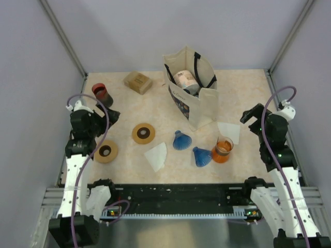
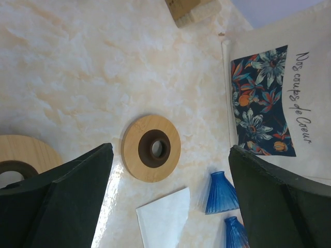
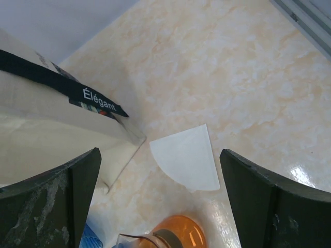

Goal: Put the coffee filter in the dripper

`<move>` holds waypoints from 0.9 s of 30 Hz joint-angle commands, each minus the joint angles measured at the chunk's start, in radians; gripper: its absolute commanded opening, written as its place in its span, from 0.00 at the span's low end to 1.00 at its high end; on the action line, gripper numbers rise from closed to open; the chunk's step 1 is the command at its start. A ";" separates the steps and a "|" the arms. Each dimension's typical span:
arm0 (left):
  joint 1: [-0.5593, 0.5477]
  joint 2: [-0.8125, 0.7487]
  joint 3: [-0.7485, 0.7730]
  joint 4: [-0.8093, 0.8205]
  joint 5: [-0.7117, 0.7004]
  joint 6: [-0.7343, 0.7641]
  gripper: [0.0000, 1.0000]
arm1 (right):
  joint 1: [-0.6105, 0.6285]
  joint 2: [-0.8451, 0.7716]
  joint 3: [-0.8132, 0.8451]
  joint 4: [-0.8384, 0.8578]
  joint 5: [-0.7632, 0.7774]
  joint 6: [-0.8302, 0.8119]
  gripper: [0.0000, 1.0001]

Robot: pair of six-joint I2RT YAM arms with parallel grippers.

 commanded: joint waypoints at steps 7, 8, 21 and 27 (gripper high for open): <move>-0.051 0.201 -0.001 -0.007 0.014 0.010 0.99 | -0.008 -0.138 -0.155 0.199 -0.131 -0.108 0.99; -0.080 0.244 0.005 -0.005 0.014 0.010 0.99 | -0.008 -0.134 -0.154 0.192 -0.126 -0.104 0.99; -0.318 0.741 0.211 -0.105 -0.091 0.080 0.58 | -0.007 -0.068 -0.145 0.135 -0.017 -0.076 0.99; -0.341 0.786 0.224 -0.097 -0.110 0.076 0.46 | -0.007 -0.068 -0.162 0.149 0.001 -0.078 0.99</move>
